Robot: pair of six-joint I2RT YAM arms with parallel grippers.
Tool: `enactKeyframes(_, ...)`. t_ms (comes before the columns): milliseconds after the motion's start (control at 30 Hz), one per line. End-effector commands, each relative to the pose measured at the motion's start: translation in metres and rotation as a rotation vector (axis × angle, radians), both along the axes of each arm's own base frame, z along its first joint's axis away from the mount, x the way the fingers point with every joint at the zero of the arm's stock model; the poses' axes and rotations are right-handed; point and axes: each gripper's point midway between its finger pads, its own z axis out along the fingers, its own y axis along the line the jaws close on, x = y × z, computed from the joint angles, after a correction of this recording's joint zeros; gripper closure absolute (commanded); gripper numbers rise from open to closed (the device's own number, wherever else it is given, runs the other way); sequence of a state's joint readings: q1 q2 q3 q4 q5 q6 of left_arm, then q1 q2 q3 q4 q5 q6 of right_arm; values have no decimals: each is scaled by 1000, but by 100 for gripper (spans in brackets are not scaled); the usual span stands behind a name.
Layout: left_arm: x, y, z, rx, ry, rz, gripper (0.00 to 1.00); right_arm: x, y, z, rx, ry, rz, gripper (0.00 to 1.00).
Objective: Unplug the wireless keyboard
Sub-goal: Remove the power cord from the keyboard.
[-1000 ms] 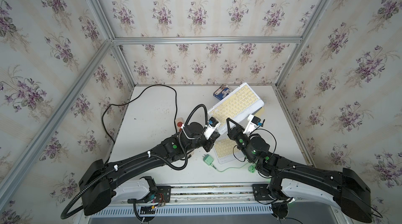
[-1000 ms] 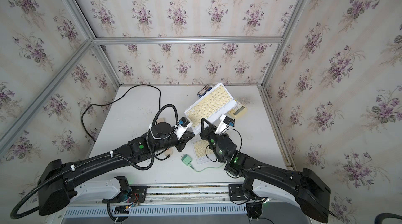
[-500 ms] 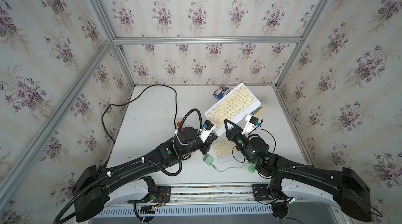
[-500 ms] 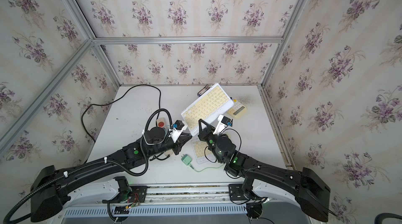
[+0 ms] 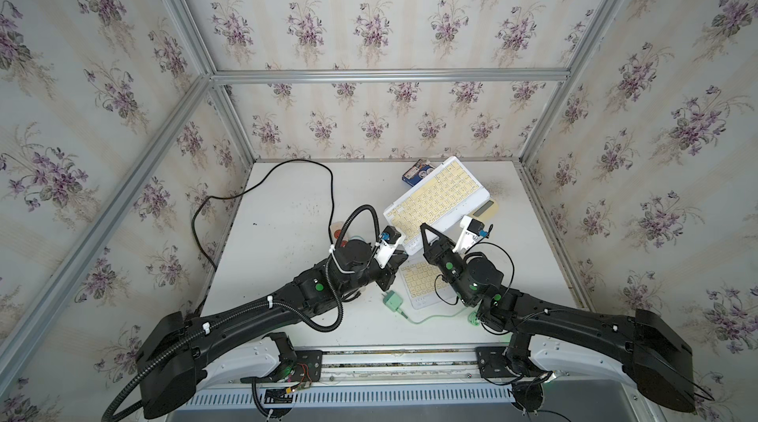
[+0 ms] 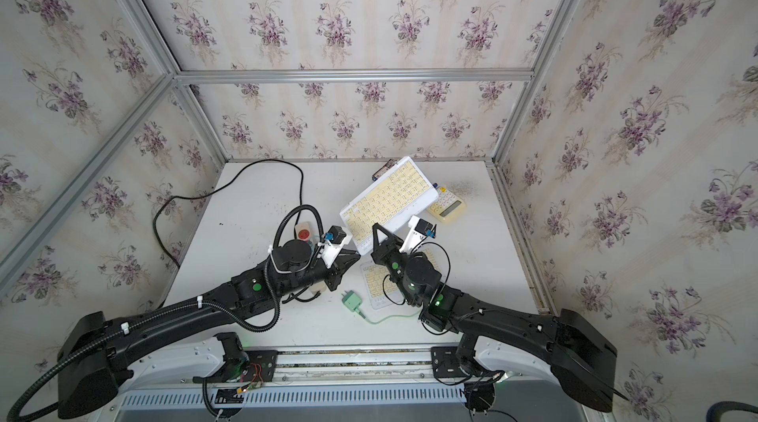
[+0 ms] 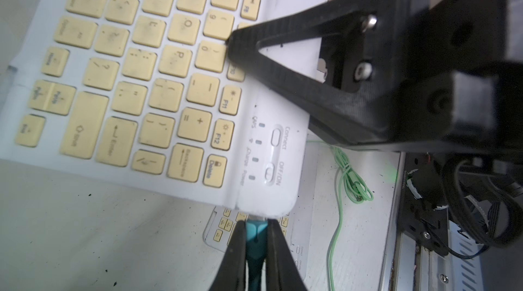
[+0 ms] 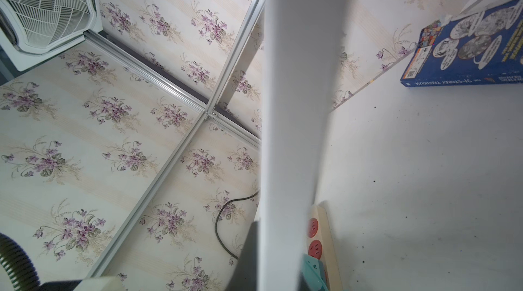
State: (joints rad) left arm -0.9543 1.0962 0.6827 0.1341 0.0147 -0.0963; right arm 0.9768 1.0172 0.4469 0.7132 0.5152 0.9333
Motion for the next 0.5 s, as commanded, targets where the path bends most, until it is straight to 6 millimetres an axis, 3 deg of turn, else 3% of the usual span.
enactKeyframes(0,-3,9,-18,57,47,20,100,8,-24,29,29,-86,-132,100)
enactKeyframes(167,-2,12,-19,61,42,30,100,22,-33,16,78,-10,-124,100)
enactKeyframes(367,-1,18,-28,87,47,50,100,26,-41,16,67,-5,-166,100)
enactKeyframes(467,2,23,-30,90,58,90,100,29,-54,-13,101,121,-243,100)
